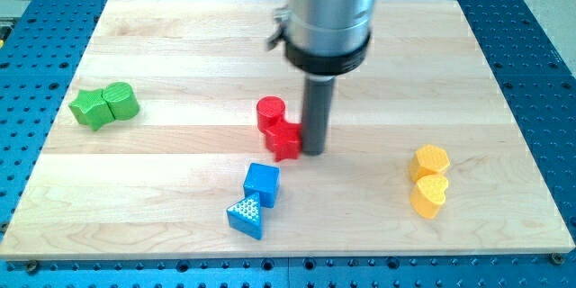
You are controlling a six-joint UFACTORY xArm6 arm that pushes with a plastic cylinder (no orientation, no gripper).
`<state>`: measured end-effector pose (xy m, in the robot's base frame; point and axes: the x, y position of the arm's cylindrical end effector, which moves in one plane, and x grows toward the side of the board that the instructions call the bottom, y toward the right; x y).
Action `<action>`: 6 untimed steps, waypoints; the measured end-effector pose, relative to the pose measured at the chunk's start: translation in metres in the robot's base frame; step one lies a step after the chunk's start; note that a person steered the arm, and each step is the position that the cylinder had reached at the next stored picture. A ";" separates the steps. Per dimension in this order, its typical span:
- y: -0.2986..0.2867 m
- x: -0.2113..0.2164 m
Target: Place the red star at the bottom left corner of the board
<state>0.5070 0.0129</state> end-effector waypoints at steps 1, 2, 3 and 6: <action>-0.039 0.009; -0.028 -0.005; -0.031 -0.030; -0.209 0.037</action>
